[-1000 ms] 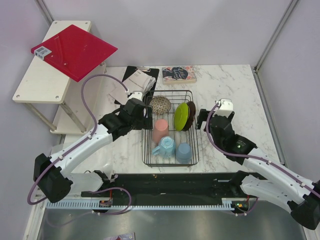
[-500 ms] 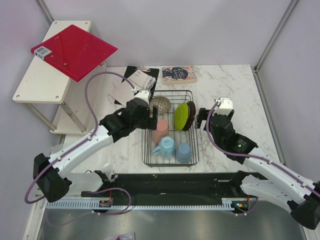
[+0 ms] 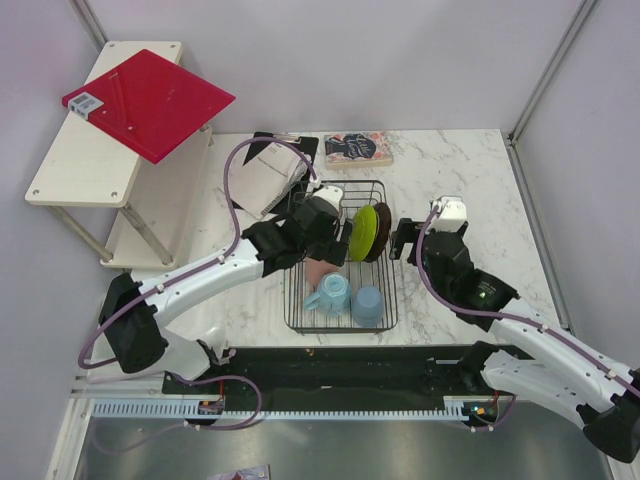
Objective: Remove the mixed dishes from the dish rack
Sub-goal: Pick up the cup from the dish rack.
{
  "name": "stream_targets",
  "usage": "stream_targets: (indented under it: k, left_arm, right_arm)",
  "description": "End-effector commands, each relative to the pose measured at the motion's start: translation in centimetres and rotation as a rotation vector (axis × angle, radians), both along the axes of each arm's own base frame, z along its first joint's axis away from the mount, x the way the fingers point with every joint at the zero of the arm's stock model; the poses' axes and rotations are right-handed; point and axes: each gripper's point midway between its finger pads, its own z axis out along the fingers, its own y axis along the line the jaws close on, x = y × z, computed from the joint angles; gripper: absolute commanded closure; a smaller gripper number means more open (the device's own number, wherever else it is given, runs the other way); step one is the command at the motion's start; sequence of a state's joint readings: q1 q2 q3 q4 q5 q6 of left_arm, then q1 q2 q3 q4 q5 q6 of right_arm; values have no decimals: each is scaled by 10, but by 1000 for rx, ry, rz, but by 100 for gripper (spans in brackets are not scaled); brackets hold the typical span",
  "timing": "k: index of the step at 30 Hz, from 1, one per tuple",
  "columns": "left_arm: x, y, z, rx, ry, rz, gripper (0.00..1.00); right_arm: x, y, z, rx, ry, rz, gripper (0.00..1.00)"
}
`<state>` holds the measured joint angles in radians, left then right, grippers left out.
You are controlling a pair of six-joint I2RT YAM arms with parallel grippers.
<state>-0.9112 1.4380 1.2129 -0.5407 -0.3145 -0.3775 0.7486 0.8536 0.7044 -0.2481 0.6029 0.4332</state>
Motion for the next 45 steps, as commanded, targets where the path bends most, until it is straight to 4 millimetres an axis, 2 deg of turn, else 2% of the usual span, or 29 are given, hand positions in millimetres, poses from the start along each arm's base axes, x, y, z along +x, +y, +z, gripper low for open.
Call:
stream_targets:
  k: [1,9,17,20,21,24,27,29,31,34,38,41,43,44,45]
  left_arm:
    - [9,-1,5,-14,-29,45,1]
    - [7,3,-18,33,11,60,1]
    - [1,7,-45,68,67,80,6]
    - [2,6,-45,66,65,82,14]
    - [3,6,-42,61,61,81,22]
    - [4,7,-38,58,49,86,38]
    - [3,8,-34,53,39,83,46]
    - [3,9,-28,43,29,80,50]
    - [1,11,-15,25,13,76,59]
    - [-2,13,8,-1,-14,64,62]
    - [-4,16,54,-67,-85,37,63]
    - [-5,10,93,-124,-133,-11,63]
    - [-9,6,109,-150,-145,-53,63]
    - [-11,5,127,-185,-168,-65,68]
    - [-11,3,135,-201,-179,-73,71]
  right_arm:
    - [-2,1,0,16,-5,12,2]
    - [-1,6,-10,13,26,17,2]
    - [1,6,-8,6,24,13,2]
    - [1,7,-8,3,24,17,2]
    - [1,7,-8,3,24,17,2]
    - [1,6,-6,6,21,17,2]
    - [0,6,-6,5,18,18,2]
    - [0,6,-6,4,21,19,2]
    - [-1,6,-5,3,20,19,2]
    - [-2,4,-2,4,21,21,2]
    - [-3,3,10,25,0,21,2]
    - [-5,3,19,45,-15,22,2]
    - [-5,3,26,50,-19,28,2]
    - [-6,3,29,49,-22,29,2]
    - [-6,2,39,57,-36,28,2]
